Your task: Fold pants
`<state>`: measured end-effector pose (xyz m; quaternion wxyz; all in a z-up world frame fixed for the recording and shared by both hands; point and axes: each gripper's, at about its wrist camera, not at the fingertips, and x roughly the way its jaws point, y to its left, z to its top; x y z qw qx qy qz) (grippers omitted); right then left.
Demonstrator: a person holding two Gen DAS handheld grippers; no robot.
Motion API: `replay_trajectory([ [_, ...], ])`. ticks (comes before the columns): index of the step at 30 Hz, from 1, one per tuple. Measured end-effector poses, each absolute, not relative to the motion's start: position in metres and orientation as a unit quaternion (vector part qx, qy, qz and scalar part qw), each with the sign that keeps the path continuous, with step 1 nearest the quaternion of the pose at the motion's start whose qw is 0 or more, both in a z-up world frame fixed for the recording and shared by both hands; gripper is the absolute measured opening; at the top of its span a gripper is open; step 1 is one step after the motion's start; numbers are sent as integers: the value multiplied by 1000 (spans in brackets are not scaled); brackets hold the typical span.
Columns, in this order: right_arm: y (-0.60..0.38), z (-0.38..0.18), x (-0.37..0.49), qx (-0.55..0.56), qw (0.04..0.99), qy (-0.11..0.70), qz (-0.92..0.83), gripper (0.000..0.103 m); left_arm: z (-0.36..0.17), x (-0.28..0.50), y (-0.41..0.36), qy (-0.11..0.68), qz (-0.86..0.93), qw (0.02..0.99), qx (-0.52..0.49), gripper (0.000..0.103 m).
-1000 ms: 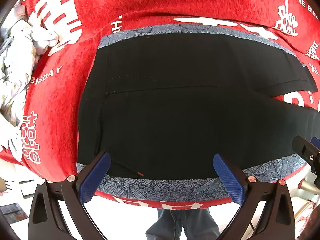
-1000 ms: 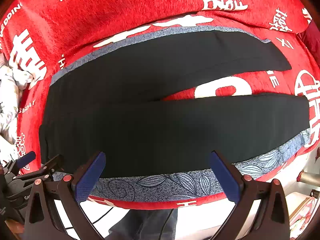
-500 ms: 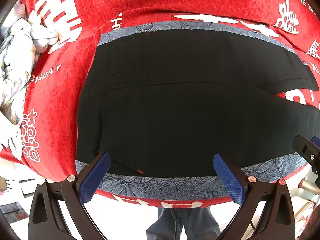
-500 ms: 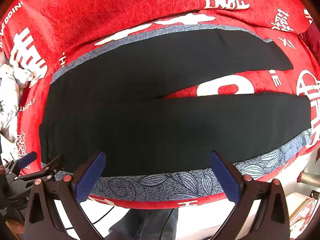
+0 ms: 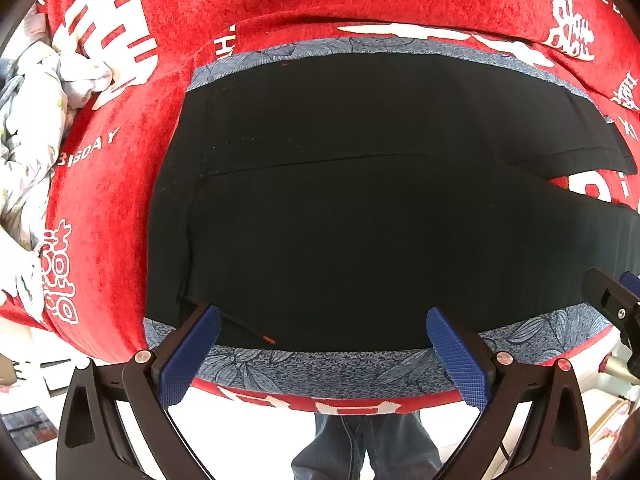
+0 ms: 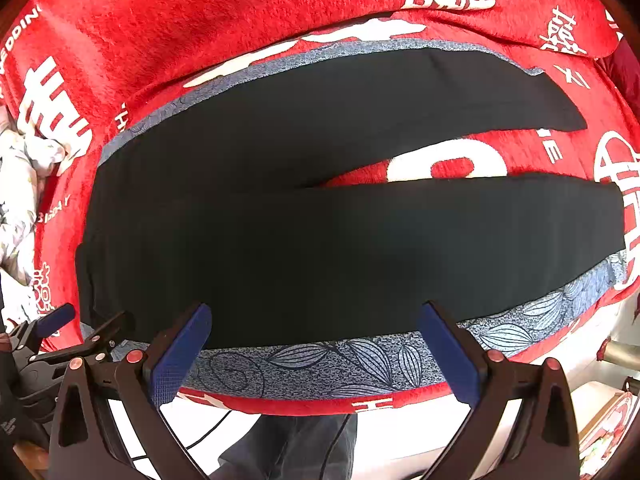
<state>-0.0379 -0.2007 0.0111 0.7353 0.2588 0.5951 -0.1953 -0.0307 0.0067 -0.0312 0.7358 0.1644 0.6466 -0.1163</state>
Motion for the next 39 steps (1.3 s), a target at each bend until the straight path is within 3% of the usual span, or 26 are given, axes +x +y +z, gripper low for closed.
replay_trajectory([
  [39, -212, -9, -28, 244, 724, 623, -167, 103, -34, -35, -9, 654, -102, 735, 147, 103],
])
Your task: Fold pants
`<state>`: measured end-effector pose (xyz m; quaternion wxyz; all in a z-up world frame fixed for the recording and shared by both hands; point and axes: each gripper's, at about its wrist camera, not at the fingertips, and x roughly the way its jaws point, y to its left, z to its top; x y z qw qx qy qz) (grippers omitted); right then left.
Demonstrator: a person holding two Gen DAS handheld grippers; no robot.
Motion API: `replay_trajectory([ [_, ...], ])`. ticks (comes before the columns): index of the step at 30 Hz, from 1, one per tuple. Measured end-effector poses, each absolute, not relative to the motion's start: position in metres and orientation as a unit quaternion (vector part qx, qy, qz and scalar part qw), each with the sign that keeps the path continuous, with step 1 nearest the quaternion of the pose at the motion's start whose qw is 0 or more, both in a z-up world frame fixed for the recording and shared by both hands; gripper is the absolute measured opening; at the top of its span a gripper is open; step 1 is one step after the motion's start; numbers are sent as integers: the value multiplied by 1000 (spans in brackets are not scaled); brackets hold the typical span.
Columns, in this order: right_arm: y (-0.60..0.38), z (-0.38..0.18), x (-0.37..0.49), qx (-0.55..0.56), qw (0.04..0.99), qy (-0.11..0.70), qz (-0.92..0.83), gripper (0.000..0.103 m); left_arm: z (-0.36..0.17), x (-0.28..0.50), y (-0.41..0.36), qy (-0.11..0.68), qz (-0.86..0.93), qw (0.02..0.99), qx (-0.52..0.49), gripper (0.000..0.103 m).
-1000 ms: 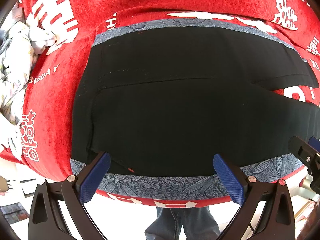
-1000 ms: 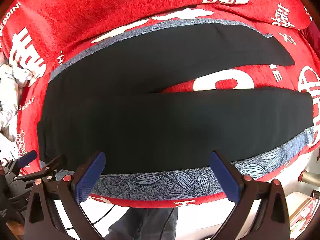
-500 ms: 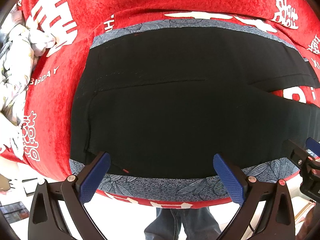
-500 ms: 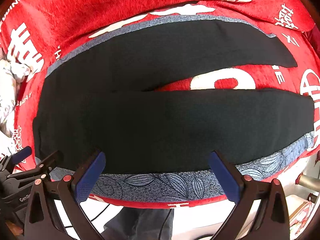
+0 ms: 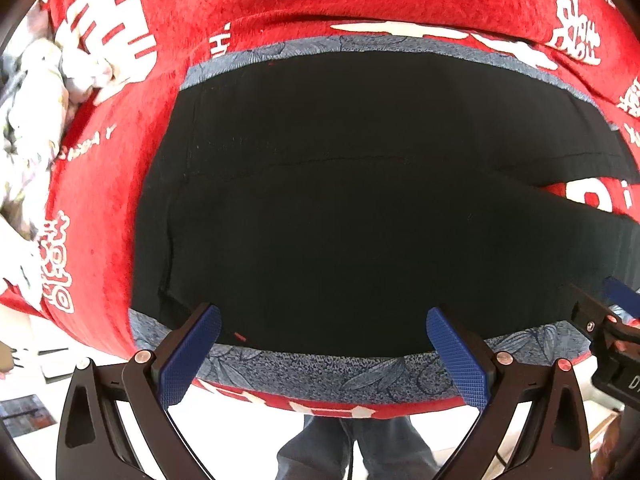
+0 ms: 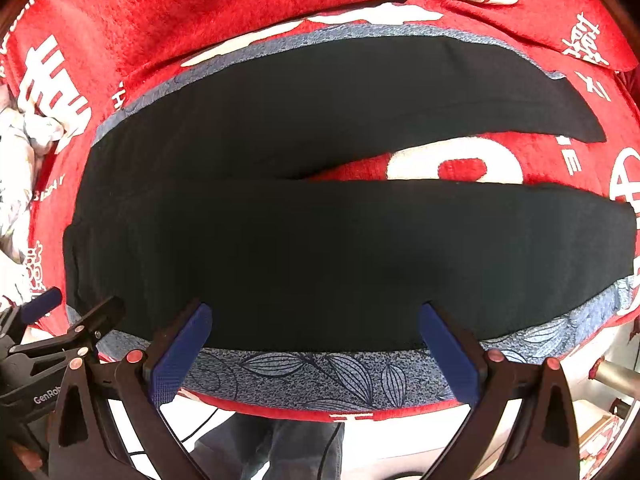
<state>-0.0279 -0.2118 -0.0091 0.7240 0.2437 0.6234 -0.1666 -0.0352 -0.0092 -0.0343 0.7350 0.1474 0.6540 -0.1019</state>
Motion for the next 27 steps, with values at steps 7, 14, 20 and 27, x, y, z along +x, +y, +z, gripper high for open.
replay_trajectory([
  [7, -204, -23, -41, 440, 715, 543, -19, 102, -39, -31, 45, 662, -134, 735, 62, 103],
  [14, -120, -89, -56, 539, 634, 545, 101, 87, -47, -34, 117, 661, -152, 735, -21, 103],
  [20, -94, -119, -67, 564, 632, 525, 78, 87, -70, -47, 158, 674, -171, 713, -88, 103],
  [27, -104, -108, -69, 599, 653, 457, 77, 87, -96, -65, 177, 687, -204, 679, -161, 103],
])
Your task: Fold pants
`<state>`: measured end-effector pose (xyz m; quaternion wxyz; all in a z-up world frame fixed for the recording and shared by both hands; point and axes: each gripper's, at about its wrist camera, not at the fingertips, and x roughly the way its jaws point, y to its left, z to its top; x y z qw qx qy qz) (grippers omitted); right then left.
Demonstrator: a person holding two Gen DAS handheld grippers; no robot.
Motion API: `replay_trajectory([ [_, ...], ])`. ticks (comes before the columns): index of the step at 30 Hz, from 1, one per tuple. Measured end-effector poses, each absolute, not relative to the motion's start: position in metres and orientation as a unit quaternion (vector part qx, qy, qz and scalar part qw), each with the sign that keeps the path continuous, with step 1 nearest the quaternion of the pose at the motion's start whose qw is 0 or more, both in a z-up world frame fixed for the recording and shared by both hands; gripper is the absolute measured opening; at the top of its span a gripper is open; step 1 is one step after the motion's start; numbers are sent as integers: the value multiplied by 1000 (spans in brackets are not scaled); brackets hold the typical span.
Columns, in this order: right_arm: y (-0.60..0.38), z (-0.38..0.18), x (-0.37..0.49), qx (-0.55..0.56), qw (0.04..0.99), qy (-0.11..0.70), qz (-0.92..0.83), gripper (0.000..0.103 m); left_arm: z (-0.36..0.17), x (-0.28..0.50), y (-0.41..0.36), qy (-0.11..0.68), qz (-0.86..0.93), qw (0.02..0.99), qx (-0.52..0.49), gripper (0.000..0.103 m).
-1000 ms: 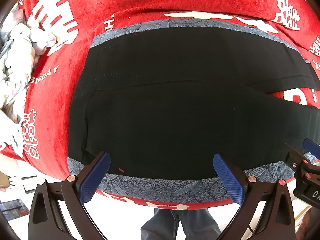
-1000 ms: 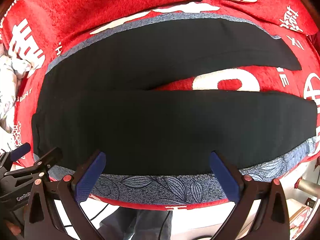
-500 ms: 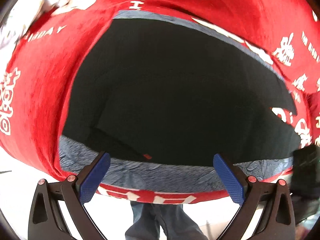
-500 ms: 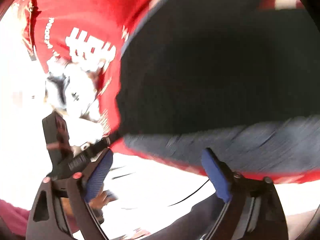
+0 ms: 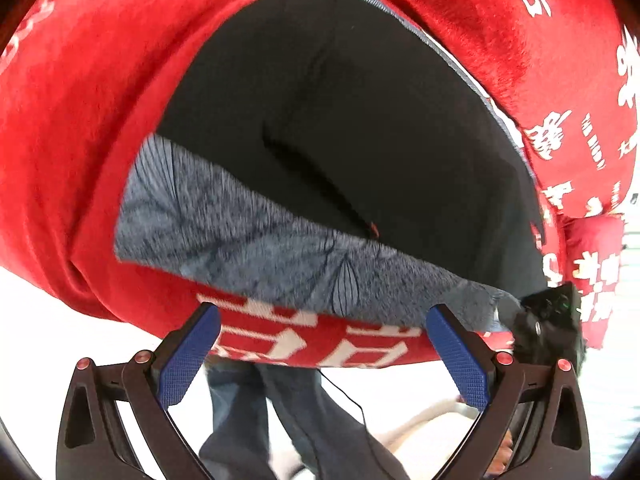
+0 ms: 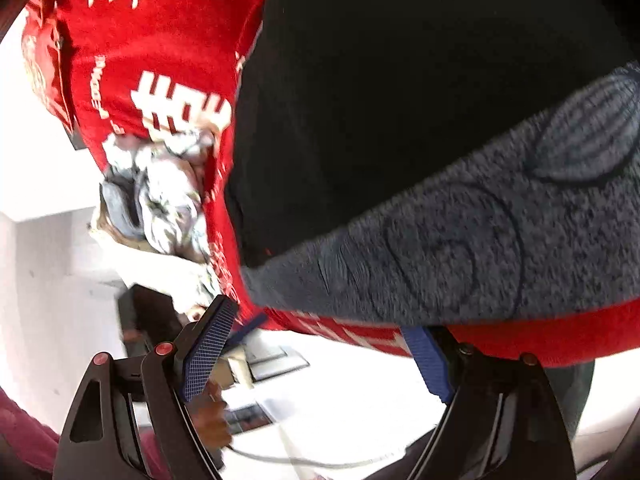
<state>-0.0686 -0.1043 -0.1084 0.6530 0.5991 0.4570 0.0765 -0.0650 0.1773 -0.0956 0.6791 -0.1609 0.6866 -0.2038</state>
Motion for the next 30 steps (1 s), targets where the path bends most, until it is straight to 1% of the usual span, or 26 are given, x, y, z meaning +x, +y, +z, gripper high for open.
replay_trajectory([
  [3, -106, -114, -66, 641, 633, 426, 78, 87, -105, -69, 180, 685, -219, 667, -194, 103],
  [5, -107, -116, -65, 687, 603, 394, 97, 81, -110, -70, 182, 680, -235, 657, -225, 103],
  [6, -108, -112, -66, 698, 598, 379, 106, 77, -112, -68, 182, 675, -243, 651, -246, 103],
  [9, -111, -90, -58, 700, 604, 358, 131, 77, -113, -61, 179, 661, -246, 646, -293, 103],
  [12, -110, -76, -49, 685, 610, 370, 146, 78, -105, -48, 180, 642, -230, 657, -321, 103],
  [14, -113, -77, -48, 668, 615, 395, 142, 78, -100, -42, 177, 639, -219, 673, -303, 102],
  [15, -114, -80, -49, 654, 620, 413, 133, 78, -98, -40, 177, 640, -216, 677, -292, 99],
  [17, -120, -87, -60, 624, 631, 450, 101, 78, -99, -40, 173, 647, -214, 681, -268, 96],
  [19, -132, -98, -79, 617, 633, 463, 68, 78, -100, -38, 171, 647, -214, 685, -258, 95],
  [21, -147, -103, -103, 627, 632, 455, 33, 78, -98, -39, 167, 649, -210, 689, -245, 94],
  [22, -154, -104, -110, 634, 631, 447, 22, 78, -97, -41, 161, 652, -206, 690, -237, 92],
  [23, -160, -106, -119, 645, 628, 436, 10, 78, -96, -41, 159, 656, -199, 692, -226, 87],
  [25, -172, -112, -135, 679, 613, 403, -11, 76, -102, -40, 170, 658, -190, 696, -216, 74],
  [26, -176, -115, -138, 697, 602, 390, -18, 75, -101, -39, 171, 661, -185, 697, -208, 58],
  [27, -179, -120, -140, 719, 587, 371, -21, 68, -99, -36, 168, 664, -185, 695, -205, 41],
  [28, -181, -123, -141, 737, 577, 352, -22, 30, -101, -33, 170, 667, -187, 691, -205, 33],
  [29, -185, -126, -142, 758, 561, 332, -25, 7, -99, -30, 171, 673, -189, 684, -210, 29],
  [30, -188, -125, -140, 767, 556, 320, -25, 7, -96, -29, 173, 674, -186, 684, -210, 29],
])
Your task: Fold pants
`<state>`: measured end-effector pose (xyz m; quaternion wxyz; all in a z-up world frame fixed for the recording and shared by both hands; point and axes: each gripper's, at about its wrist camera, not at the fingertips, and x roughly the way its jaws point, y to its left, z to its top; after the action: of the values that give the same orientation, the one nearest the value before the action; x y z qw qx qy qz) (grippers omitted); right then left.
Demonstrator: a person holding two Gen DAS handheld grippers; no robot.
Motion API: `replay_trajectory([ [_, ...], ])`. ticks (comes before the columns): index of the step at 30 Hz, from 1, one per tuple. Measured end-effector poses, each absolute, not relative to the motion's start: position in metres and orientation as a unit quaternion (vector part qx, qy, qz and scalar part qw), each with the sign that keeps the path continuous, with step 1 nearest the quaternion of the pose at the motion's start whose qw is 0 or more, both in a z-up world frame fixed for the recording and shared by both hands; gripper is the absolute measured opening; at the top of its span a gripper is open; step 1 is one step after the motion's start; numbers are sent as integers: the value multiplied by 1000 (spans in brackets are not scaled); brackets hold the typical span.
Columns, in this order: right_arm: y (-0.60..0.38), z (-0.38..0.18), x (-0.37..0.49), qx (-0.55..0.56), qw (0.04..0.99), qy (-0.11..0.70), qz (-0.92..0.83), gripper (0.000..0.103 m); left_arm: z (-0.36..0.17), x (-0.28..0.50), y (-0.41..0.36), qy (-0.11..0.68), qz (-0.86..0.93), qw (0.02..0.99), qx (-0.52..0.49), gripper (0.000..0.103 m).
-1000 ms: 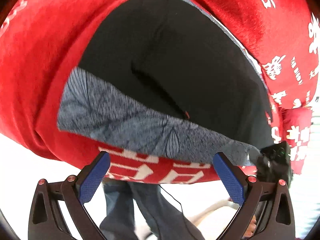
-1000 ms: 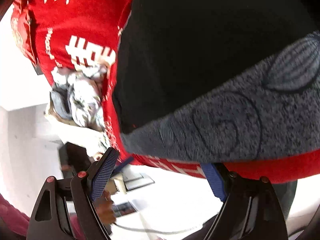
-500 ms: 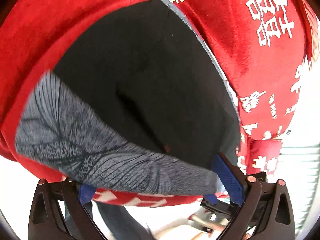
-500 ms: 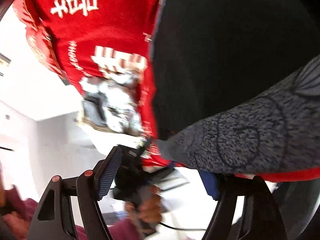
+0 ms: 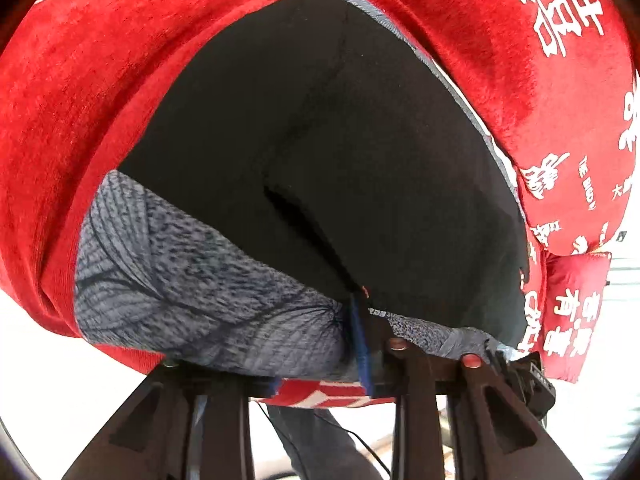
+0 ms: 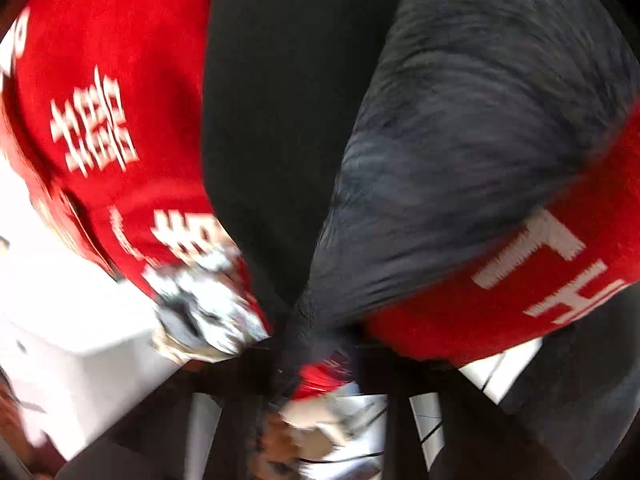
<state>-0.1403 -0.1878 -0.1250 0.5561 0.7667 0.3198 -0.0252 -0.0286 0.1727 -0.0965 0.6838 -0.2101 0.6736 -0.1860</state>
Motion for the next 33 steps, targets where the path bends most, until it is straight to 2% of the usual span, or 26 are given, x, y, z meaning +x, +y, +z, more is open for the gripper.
replay_trajectory([
  [5, -209, -65, -95, 689, 618, 377, 18, 6, -50, -14, 165, 650, -191, 706, -204, 29],
  [9, -242, -8, -23, 612, 669, 416, 70, 7, -1, 26, 137, 600, -205, 750, -189, 29],
  [12, -269, 10, 30, 584, 687, 423, 90, 7, 16, 71, 113, 567, -204, 780, -168, 30],
  [13, -276, 10, 48, 573, 690, 433, 92, 7, 15, 85, 107, 560, -196, 790, -155, 34],
  [15, -294, 1, 84, 552, 693, 455, 89, 8, 11, 119, 92, 544, -148, 818, -115, 79],
  [16, -302, -7, 105, 541, 694, 468, 85, 9, 6, 132, 89, 534, -119, 832, -96, 83],
  [22, -337, -75, 172, 521, 672, 523, 55, 13, -46, 190, 69, 554, -37, 829, -64, 84],
  [23, -338, -89, 180, 525, 663, 531, 50, 18, -48, 195, 69, 558, -21, 828, -59, 84],
  [27, -346, -114, 186, 547, 643, 534, 50, 19, -27, 197, 79, 538, 19, 840, -67, 84],
  [28, -346, -112, 185, 549, 639, 536, 58, 27, -19, 197, 81, 534, 26, 842, -64, 84],
  [29, -347, -108, 186, 555, 635, 533, 71, 39, -13, 195, 80, 533, 30, 843, -57, 84],
  [30, -347, -103, 184, 560, 632, 529, 84, 47, -7, 192, 77, 538, 24, 841, -41, 84],
  [31, -348, -98, 183, 564, 631, 524, 94, 63, -4, 187, 70, 545, 10, 838, -21, 84],
  [32, -348, -91, 182, 569, 632, 515, 107, 72, -1, 178, 60, 550, -8, 835, 2, 84],
  [33, -347, -81, 180, 571, 636, 507, 118, 72, 0, 169, 49, 555, -24, 832, 17, 84],
])
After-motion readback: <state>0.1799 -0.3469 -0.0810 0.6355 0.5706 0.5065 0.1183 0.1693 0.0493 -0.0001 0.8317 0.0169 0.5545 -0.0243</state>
